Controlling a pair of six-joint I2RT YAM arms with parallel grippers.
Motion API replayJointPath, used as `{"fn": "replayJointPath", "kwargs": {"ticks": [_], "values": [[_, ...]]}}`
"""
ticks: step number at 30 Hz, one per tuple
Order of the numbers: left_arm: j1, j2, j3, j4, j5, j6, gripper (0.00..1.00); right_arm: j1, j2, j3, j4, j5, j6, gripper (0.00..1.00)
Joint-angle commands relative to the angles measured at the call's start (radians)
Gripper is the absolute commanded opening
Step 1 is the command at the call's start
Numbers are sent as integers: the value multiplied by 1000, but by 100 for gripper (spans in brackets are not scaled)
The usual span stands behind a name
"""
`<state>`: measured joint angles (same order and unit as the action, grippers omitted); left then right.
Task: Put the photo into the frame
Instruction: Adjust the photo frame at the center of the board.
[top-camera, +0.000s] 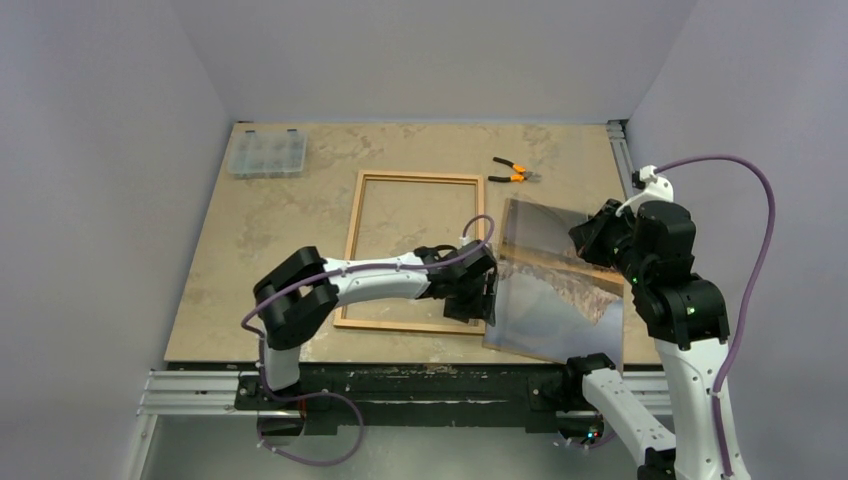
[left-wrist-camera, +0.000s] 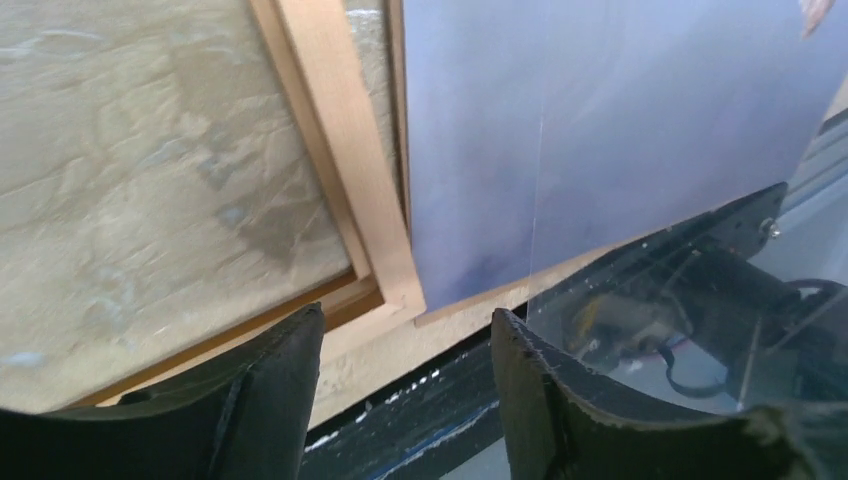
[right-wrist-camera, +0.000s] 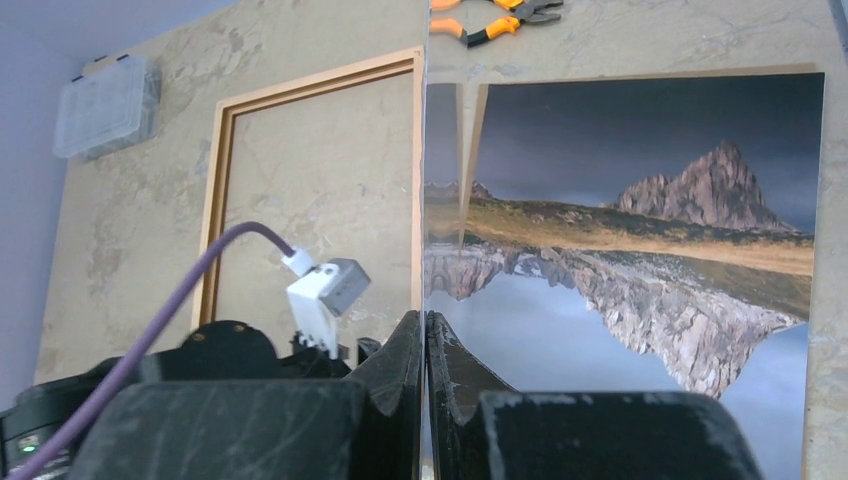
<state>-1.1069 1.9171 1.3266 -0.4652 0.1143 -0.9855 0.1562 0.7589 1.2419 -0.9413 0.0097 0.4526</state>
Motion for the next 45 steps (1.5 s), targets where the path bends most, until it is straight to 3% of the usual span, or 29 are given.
{"fn": "replayJointPath", "kwargs": {"ticks": [1,6,14,19,24,29,35,45], "values": [[66,-162,-95,53,13,6,66,-1,-3,36,9,6,-15,0],[173,-337,-255,89,26,46,79,-2,1,11,26,-7,-14,0],[412,-574,-406,-60,-9,187,79,-1,14,-9,54,-96,7,0],[566,-691,-474,-214,-142,257,77,-1,26,-3,64,-131,15,0],[632,-678,-498,-345,-310,271,75,-1,30,-10,76,-157,25,0],[669,-600,-546,-291,-255,263,74,-2,31,-10,78,-179,36,0],[678,-512,-562,-248,-205,255,61,-1,35,16,74,-198,44,0],[679,-560,-624,-198,-98,241,34,-1,42,10,105,-253,75,0]]}}
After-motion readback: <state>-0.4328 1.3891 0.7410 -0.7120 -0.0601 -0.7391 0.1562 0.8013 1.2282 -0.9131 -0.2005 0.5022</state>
